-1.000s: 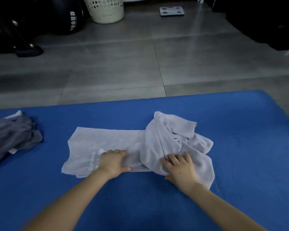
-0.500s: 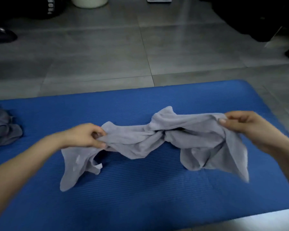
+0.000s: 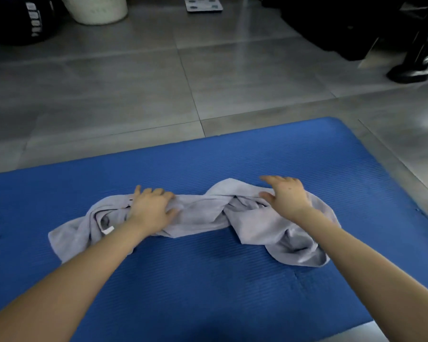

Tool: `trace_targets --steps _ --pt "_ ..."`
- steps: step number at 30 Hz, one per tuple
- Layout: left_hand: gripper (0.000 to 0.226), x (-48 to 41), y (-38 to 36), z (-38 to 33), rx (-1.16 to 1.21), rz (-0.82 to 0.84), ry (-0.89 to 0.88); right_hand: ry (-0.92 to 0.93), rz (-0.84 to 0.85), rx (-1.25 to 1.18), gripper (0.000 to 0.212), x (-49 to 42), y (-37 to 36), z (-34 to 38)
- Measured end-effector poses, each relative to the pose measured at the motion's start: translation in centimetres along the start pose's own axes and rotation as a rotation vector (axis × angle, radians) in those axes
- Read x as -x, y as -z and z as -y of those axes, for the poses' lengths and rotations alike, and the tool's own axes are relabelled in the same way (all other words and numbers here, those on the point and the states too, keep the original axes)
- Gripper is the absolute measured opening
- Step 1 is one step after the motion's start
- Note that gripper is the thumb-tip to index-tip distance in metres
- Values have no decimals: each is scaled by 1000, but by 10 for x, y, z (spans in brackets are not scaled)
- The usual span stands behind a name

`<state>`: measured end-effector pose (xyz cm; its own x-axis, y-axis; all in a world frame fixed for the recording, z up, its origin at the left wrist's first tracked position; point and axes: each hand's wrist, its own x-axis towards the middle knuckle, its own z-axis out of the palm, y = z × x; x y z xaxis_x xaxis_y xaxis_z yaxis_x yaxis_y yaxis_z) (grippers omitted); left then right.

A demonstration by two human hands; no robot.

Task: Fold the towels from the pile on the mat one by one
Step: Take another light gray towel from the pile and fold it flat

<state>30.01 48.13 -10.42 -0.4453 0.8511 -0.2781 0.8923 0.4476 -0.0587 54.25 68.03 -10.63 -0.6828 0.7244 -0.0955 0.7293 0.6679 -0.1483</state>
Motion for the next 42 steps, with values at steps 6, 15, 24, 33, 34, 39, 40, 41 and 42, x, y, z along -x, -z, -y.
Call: trace_targets --steps 6,15,24,33,34,39,40,41,42 --pt "55 -37 -4 -40 395 71 -74 178 235 148 49 -42 -24 42" --pt "26 -24 24 -34 680 310 -285 141 232 -650 13 -23 67 15" --pt "15 -21 142 -32 882 -186 -220 180 -6 -802 9 -24 151 11" --pt "14 -68 125 -28 518 -316 148 -141 -58 -456 29 -29 84 -36" --pt "11 -68 113 -30 495 -264 120 -196 20 -399 30 -19 68 -52" --pt "12 -62 75 -45 452 -232 89 -285 385 -235 50 29 3 -101" --pt "13 -62 73 -46 453 -243 87 -289 411 -250 52 36 -4 -105" --pt "13 -63 72 -47 458 -256 90 -288 417 -270 55 41 -9 -108" --pt "13 -64 73 -46 466 -269 94 -287 411 -305 59 45 -10 -110"
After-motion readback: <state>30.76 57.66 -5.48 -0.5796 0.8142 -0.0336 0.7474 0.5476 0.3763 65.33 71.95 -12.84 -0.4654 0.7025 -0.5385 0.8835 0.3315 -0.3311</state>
